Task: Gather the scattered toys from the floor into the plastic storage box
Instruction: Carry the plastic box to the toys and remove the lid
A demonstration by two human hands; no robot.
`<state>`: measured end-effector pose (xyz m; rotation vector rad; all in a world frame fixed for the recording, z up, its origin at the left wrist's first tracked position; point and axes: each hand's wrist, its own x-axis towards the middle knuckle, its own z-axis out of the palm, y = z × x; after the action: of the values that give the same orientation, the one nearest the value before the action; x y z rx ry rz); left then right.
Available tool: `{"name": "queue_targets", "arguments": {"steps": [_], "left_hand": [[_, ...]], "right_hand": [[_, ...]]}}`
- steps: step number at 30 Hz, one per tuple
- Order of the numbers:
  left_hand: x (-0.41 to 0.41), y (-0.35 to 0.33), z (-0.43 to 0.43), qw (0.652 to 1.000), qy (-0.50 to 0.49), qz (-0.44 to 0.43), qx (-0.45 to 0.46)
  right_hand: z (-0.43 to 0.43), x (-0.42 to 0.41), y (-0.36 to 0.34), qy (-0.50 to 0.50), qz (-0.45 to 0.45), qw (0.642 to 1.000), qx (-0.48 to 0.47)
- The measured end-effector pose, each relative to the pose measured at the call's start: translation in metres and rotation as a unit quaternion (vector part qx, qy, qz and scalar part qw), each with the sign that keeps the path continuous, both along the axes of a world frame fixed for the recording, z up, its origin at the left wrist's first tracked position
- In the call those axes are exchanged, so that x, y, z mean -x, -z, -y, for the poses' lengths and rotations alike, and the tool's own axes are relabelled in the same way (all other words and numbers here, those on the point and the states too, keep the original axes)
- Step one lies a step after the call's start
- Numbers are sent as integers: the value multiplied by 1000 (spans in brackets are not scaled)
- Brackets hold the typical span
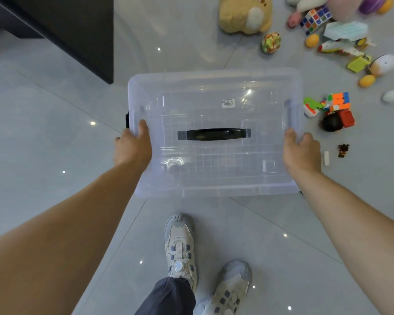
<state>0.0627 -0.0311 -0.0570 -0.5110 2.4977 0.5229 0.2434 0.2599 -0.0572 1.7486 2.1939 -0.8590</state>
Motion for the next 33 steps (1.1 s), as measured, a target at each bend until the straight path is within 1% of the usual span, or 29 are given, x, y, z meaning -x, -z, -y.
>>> {"name": "queue_targets", "arguments": {"steps": [5, 11, 13, 16, 18, 20, 21, 23, 25, 27, 29, 30, 33], "left_hand": [[0, -3, 0, 1000, 1, 16, -14], [-17, -17, -8, 999, 24, 27, -29], [-19, -23, -13, 997, 10, 30, -66], [-16, -30, -21, 987, -20, 36, -158], [-7, -30, -22, 975, -20, 24, -219], [4, -31, -22, 966, 10, -3, -259], [8, -30, -21, 965, 32, -23, -260], [13, -30, -22, 972, 49, -66, -219], [12, -33, -21, 981, 3, -88, -172], [9, -39, -18, 985, -44, -83, -144], [7, -44, -15, 982, -87, -53, -160], [7, -48, -14, 976, -124, -32, -175], [13, -57, -14, 949, -231, -1, -216]], "right_hand": [[-2, -1, -5, -11, -32, 998, -47], [-7, -5, -41, -17, -48, 993, -102], [-8, -6, -58, -12, -56, 993, -108], [-8, -7, -74, 17, -75, 993, -92], [-5, -7, -79, 34, -89, 992, -88], [0, -4, -86, 46, -103, 989, -97], [3, -2, -88, 59, -116, 987, -95], [19, 5, -91, 82, -157, 981, -81], [43, 17, -95, 97, -212, 972, -42], [71, 32, -108, 104, -258, 960, 4], [98, 50, -121, 85, -307, 947, 50], [112, 63, -129, 75, -324, 940, 71], [139, 104, -132, 70, -333, 933, 118]]}}
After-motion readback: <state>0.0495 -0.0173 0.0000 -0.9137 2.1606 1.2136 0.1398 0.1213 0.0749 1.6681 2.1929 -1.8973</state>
